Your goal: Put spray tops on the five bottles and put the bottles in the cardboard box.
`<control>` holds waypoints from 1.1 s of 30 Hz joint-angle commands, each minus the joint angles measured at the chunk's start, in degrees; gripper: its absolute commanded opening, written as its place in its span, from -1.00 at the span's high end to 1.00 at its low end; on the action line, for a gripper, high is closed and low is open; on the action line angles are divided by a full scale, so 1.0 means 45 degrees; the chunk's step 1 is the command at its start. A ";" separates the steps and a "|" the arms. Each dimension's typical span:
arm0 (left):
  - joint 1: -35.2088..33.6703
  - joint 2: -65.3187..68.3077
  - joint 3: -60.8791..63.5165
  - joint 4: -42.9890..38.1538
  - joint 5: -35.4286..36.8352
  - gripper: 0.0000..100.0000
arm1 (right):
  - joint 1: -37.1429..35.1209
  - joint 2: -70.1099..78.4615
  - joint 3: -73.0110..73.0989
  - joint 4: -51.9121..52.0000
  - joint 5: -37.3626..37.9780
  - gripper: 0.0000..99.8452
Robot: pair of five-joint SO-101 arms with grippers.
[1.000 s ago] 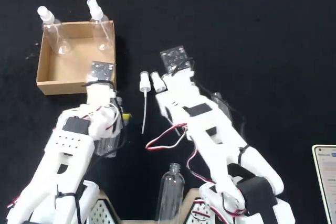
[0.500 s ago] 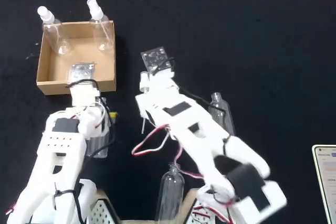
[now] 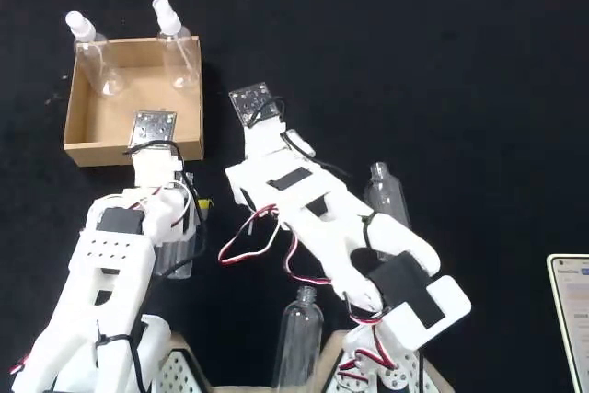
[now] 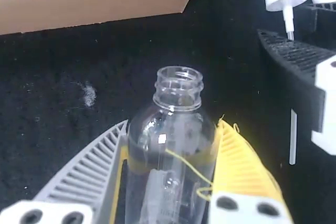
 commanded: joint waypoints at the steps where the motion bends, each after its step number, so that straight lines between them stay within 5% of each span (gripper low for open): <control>1: 0.0107 -0.0313 -0.0049 -0.0215 0.0117 0.64 | -0.0039 -0.0088 -0.0889 0.0430 -0.0020 0.88; 3: 0.0088 -0.0313 -0.0049 -0.0195 0.0117 0.64 | 0.0137 -0.0088 -0.1104 0.1094 0.0332 0.98; 10: 0.0088 -0.0313 -0.0068 -0.0195 0.0117 0.64 | 0.0645 -0.0147 -0.1924 0.3946 0.0938 0.88; 14: 0.0088 -0.0313 -0.0068 -0.0215 0.0117 0.64 | 0.0567 -0.0205 -0.2295 0.4220 0.0860 0.92; 21: 0.0088 -0.0313 -0.0088 -0.0215 0.0117 0.64 | 0.0137 -0.0068 -0.2628 0.4161 0.0860 0.63; 33: 0.0088 -0.0313 -0.0088 -0.0215 0.0117 0.64 | -0.0059 0.1612 -0.3585 0.5060 0.0957 0.75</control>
